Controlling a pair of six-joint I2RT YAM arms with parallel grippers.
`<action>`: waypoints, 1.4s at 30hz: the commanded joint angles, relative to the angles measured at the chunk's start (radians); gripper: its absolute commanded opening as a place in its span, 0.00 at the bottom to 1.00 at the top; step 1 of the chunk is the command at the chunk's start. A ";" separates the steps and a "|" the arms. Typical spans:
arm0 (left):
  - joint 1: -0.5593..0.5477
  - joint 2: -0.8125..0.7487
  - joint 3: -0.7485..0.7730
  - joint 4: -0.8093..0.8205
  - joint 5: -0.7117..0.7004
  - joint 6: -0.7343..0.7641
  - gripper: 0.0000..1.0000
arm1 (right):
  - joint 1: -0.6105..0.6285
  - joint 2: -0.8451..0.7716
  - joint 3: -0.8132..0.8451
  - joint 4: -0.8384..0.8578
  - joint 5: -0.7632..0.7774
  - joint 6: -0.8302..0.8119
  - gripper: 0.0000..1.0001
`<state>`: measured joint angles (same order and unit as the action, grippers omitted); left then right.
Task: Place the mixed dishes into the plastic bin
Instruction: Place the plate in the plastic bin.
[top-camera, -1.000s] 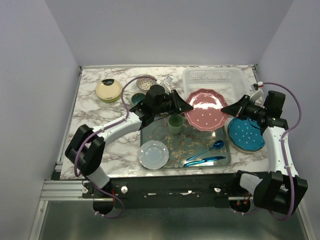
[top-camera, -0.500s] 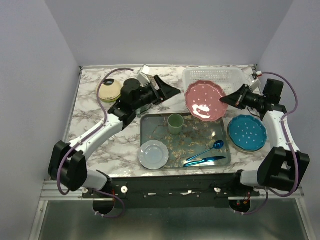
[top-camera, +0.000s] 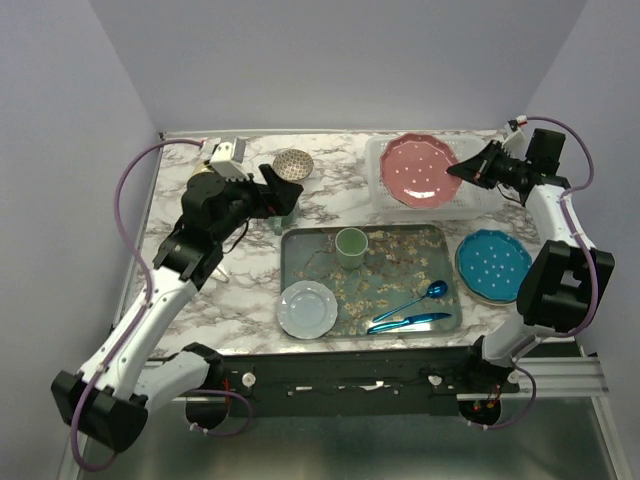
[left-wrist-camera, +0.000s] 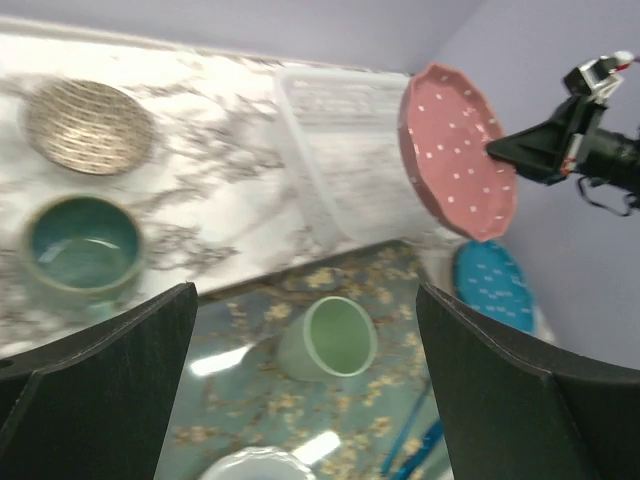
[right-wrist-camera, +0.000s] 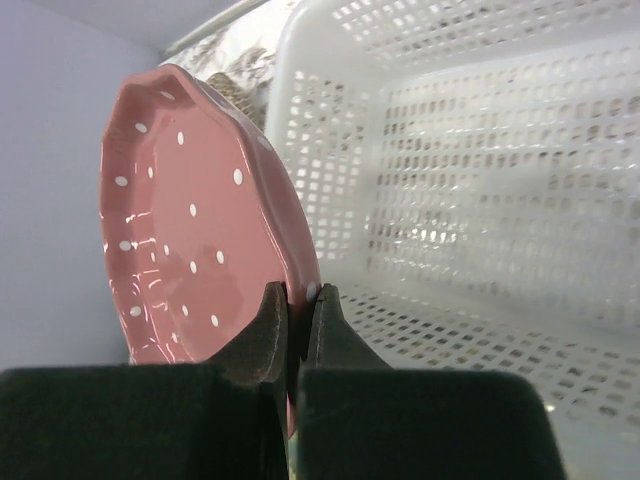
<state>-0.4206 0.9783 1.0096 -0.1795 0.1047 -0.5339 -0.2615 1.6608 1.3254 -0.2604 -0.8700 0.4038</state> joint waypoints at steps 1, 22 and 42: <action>0.000 -0.170 -0.155 -0.029 -0.224 0.267 0.99 | 0.016 0.077 0.129 0.024 0.037 -0.020 0.01; 0.006 -0.282 -0.229 -0.018 -0.224 0.324 0.99 | 0.103 0.378 0.367 -0.077 0.241 -0.112 0.03; 0.019 -0.286 -0.226 -0.018 -0.208 0.322 0.99 | 0.165 0.461 0.428 -0.158 0.342 -0.186 0.15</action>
<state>-0.4114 0.7040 0.7719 -0.2058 -0.1024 -0.2241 -0.1112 2.1086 1.6897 -0.4191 -0.4999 0.2070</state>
